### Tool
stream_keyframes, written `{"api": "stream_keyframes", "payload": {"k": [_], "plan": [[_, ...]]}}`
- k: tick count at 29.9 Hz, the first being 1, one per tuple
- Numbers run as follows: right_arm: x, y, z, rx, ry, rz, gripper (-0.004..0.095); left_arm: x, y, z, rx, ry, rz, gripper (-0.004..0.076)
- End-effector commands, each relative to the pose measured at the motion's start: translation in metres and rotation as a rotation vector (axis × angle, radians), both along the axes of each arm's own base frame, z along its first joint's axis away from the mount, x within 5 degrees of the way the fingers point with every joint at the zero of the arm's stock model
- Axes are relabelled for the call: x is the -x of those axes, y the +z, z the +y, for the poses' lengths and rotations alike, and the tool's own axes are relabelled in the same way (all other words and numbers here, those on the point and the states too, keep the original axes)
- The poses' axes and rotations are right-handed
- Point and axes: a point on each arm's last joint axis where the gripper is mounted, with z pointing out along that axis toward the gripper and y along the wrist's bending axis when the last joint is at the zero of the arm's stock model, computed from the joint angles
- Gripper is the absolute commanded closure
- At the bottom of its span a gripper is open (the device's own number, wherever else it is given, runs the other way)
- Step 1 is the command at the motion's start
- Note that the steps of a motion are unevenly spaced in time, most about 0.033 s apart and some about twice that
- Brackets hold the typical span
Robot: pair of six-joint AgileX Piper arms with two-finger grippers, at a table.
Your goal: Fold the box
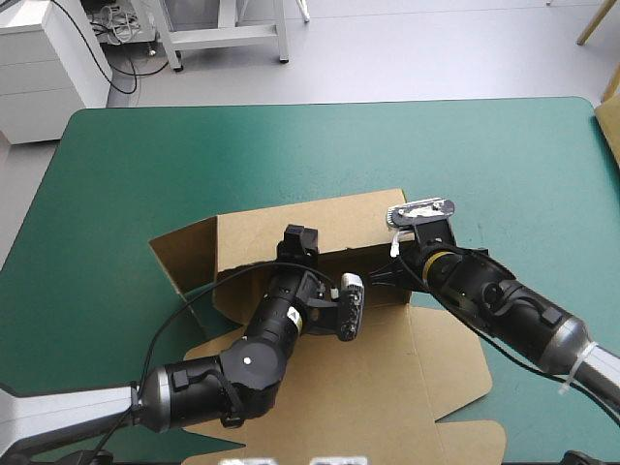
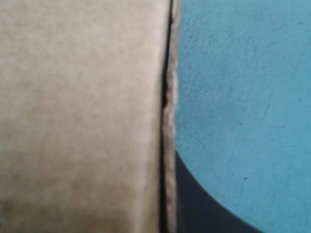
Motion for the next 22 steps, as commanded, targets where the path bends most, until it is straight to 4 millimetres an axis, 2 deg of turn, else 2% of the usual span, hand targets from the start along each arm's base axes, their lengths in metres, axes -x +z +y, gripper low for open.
{"api": "stream_keyframes", "payload": {"k": [1, 8, 11, 14, 17, 19, 22], "plan": [[-0.009, 0.020, -0.012, -0.042, 0.001, -0.092, 0.0928, 0.018, 0.018, -0.004, 0.036, -0.024, -0.064, 0.0320], [-0.020, 0.013, -0.021, -0.020, -0.009, -0.055, 0.0928, 0.068, 0.032, -0.012, 0.070, -0.162, -0.097, 0.0321], [-0.022, 0.015, -0.021, -0.017, -0.019, -0.047, 0.0928, 0.077, 0.050, -0.006, 0.134, -0.185, -0.104, 0.0321], [-0.023, 0.023, -0.022, 0.016, -0.016, -0.022, 0.0928, 0.074, 0.074, 0.003, 0.228, -0.171, -0.102, 0.0321], [-0.026, 0.039, -0.023, 0.061, -0.024, -0.007, 0.0928, 0.062, 0.102, 0.013, 0.325, -0.137, -0.102, 0.0321], [-0.028, 0.049, -0.023, 0.095, -0.027, 0.009, 0.0928, 0.051, 0.116, 0.019, 0.372, -0.113, -0.058, 0.0321], [-0.037, 0.065, -0.025, 0.146, -0.026, 0.046, 0.0929, 0.024, 0.131, 0.034, 0.420, -0.015, 0.053, 0.0321]]}}
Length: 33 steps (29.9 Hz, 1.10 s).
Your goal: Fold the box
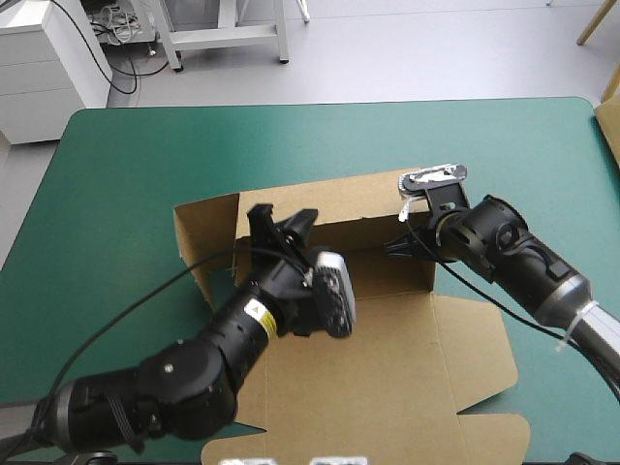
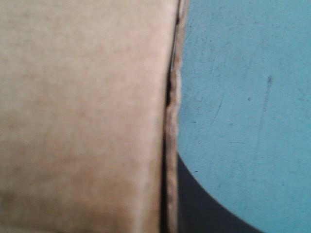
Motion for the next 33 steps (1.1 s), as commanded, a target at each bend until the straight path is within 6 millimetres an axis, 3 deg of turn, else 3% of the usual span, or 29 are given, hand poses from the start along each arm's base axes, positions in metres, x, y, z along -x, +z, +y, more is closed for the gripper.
{"api": "stream_keyframes", "payload": {"k": [1, 5, 9, 15, 19, 22, 29, 33], "plan": [[-0.009, 0.033, -0.005, 0.024, 0.020, -0.031, 0.0929, -0.024, 0.031, 0.023, 0.083, 0.067, 0.098, 0.0321], [-0.034, 0.036, -0.015, 0.021, 0.020, 0.065, 0.0928, -0.060, 0.034, 0.054, 0.138, 0.186, 0.304, 0.0333], [-0.065, 0.027, -0.027, 0.007, 0.009, 0.140, 0.0929, -0.081, 0.037, 0.087, 0.289, 0.274, 0.398, 0.0340], [-0.108, -0.006, -0.038, -0.013, -0.017, 0.238, 0.0929, -0.082, 0.044, 0.137, 0.524, 0.358, 0.490, 0.0341], [-0.125, -0.034, -0.037, 0.032, 0.001, 0.299, 0.0929, -0.064, 0.032, 0.160, 0.594, 0.383, 0.565, 0.0349], [-0.136, -0.052, -0.035, 0.047, 0.006, 0.326, 0.0929, -0.038, 0.013, 0.170, 0.641, 0.349, 0.594, 0.0393], [-0.144, -0.068, -0.033, 0.070, 0.035, 0.348, 0.0929, 0.030, -0.051, 0.193, 0.730, 0.326, 0.534, 0.0615], [-0.144, -0.070, -0.033, 0.073, 0.034, 0.354, 0.0929, 0.066, -0.069, 0.205, 0.813, 0.299, 0.482, 0.0729]]}}
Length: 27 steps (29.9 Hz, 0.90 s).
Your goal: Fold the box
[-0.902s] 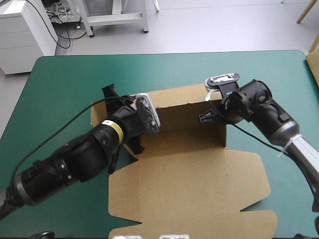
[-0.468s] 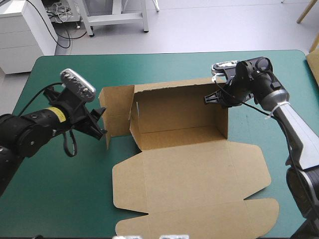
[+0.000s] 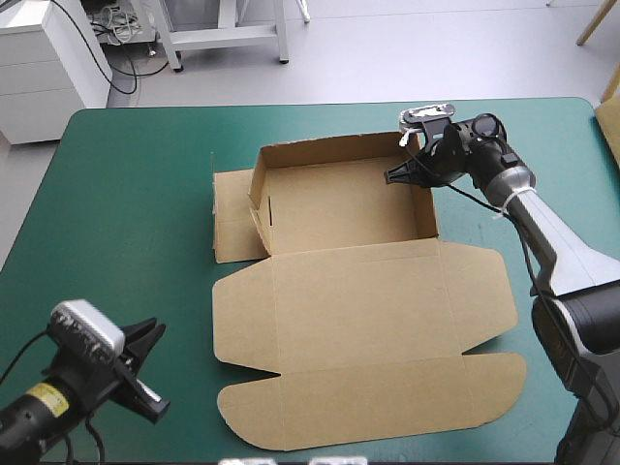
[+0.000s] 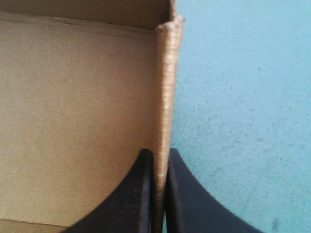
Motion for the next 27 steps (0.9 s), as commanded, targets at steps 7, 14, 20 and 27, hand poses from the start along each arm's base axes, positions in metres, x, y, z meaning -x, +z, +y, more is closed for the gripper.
{"api": "stream_keyframes", "payload": {"k": [7, 14, 20, 27], "plan": [[0.014, -0.014, -0.007, 0.097, 0.041, 0.178, 0.0929, 0.058, -0.009, 0.022, 0.172, 0.087, -0.109, 0.0731], [0.005, -0.037, -0.005, 0.115, 0.047, 0.241, 0.0930, 0.064, -0.026, 0.026, 0.156, 0.115, -0.054, 0.0731], [0.000, -0.051, -0.003, 0.110, 0.041, 0.275, 0.0929, 0.064, -0.026, 0.026, 0.167, 0.120, -0.057, 0.0731], [-0.008, -0.024, 0.000, 0.079, 0.021, 0.201, 0.0839, 0.064, -0.026, 0.026, 0.170, 0.120, -0.060, 0.0731]]}}
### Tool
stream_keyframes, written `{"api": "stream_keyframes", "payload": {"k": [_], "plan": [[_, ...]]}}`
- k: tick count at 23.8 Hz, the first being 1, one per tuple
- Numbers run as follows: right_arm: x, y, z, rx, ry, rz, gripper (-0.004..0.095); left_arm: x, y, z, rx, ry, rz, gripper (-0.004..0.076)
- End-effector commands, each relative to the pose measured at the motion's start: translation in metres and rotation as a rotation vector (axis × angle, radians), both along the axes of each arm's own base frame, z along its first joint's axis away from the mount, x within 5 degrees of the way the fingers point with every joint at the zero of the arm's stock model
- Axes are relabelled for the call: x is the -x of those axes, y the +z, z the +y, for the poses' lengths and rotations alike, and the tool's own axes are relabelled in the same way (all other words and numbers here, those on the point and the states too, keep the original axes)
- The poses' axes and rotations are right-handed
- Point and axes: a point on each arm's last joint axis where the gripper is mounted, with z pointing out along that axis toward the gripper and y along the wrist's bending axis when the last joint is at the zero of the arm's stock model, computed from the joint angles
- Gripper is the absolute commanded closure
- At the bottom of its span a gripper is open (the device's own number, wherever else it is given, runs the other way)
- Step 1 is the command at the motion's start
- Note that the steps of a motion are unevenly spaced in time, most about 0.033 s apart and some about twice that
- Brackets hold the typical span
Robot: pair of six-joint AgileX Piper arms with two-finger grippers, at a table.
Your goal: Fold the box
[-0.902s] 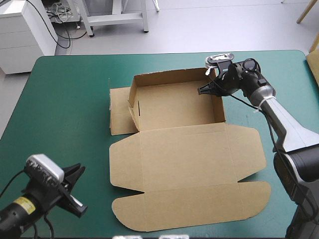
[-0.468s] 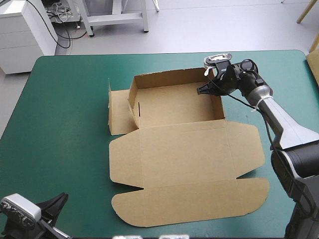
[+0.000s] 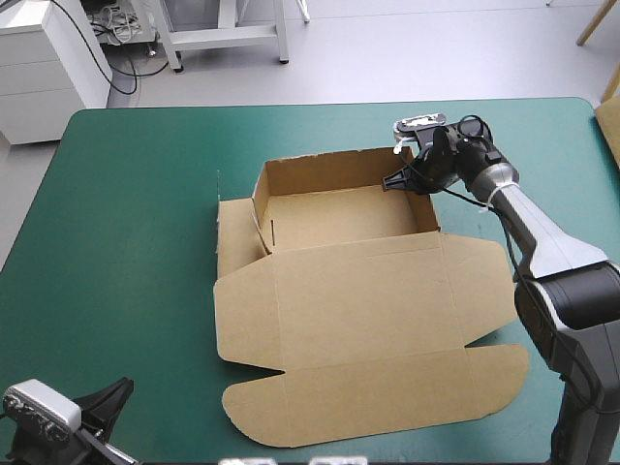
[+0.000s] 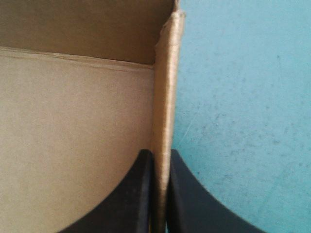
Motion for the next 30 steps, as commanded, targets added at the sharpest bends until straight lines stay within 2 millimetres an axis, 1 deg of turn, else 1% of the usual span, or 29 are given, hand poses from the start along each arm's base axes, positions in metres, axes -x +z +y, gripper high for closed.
{"api": "stream_keyframes", "payload": {"k": [1, 4, 5, 7, 9, 11, 12, 13, 16, 17, 18, 19, 20, 21, 22, 23, 25, 26, 28, 30], "plan": [[0.008, 0.014, -0.004, 0.046, 0.012, 0.108, 0.0796, -0.003, 0.013, -0.001, 0.049, 0.008, -0.067, 0.0731], [0.003, 0.050, -0.003, 0.030, 0.009, 0.020, 0.0647, -0.003, 0.013, -0.001, 0.049, 0.008, -0.067, 0.0731], [0.002, 0.063, -0.003, 0.025, 0.008, -0.016, 0.0617, -0.003, 0.013, -0.001, 0.049, 0.008, -0.067, 0.0731], [0.002, 0.089, -0.003, 0.003, -0.002, -0.100, 0.0570, -0.003, 0.013, -0.001, 0.045, 0.010, -0.068, 0.0731], [0.005, 0.111, -0.004, -0.018, -0.005, -0.163, 0.0556, -0.003, 0.013, -0.001, 0.045, 0.010, -0.068, 0.0731], [0.012, 0.129, -0.006, -0.032, -0.005, -0.210, 0.0549, -0.003, 0.013, -0.001, 0.045, 0.010, -0.068, 0.0731], [0.023, 0.146, -0.009, -0.037, -0.004, -0.247, 0.0529, -0.003, 0.013, -0.001, 0.045, 0.010, -0.068, 0.0731], [0.029, 0.153, -0.010, -0.037, 0.003, -0.266, 0.0508, -0.003, 0.013, -0.001, 0.045, 0.010, -0.068, 0.0731], [0.044, 0.174, -0.014, -0.047, 0.006, -0.316, 0.0404, -0.003, 0.013, -0.001, 0.045, 0.010, -0.068, 0.0731], [0.054, 0.184, -0.016, -0.060, 0.003, -0.334, 0.0341, -0.003, 0.013, -0.001, 0.045, 0.010, -0.068, 0.0731], [0.058, 0.185, -0.017, -0.061, 0.004, -0.333, 0.0327, -0.003, 0.013, -0.001, 0.045, 0.010, -0.068, 0.0731], [0.068, 0.183, -0.019, -0.060, 0.005, -0.311, 0.0324, -0.003, 0.013, -0.001, 0.045, 0.010, -0.068, 0.0731], [0.077, 0.171, -0.021, -0.053, 0.001, -0.260, 0.0324, -0.003, 0.013, -0.001, 0.045, 0.010, -0.068, 0.0731], [0.082, 0.165, -0.023, -0.049, 0.000, -0.234, 0.0324, -0.003, 0.013, -0.001, 0.045, 0.010, -0.068, 0.0731], [0.090, 0.155, -0.025, -0.038, 0.000, -0.192, 0.0324, -0.003, 0.013, -0.001, 0.045, 0.010, -0.068, 0.0731], [0.092, 0.148, -0.025, -0.032, 0.000, -0.171, 0.0324, -0.003, 0.013, -0.001, 0.045, 0.010, -0.068, 0.0731], [0.091, 0.128, -0.025, -0.015, 0.001, -0.105, 0.0324, -0.003, 0.013, -0.001, 0.045, 0.010, -0.068, 0.0731], [0.087, 0.116, -0.024, -0.005, 0.003, -0.068, 0.0324, -0.003, 0.013, -0.001, 0.045, 0.010, -0.068, 0.0731], [0.075, 0.098, -0.021, 0.009, 0.007, -0.020, 0.0324, -0.003, 0.013, -0.001, 0.045, 0.010, -0.068, 0.0731], [0.065, 0.084, -0.018, 0.015, 0.009, 0.003, 0.0324, -0.003, 0.013, -0.001, 0.045, 0.010, -0.068, 0.0731]]}}
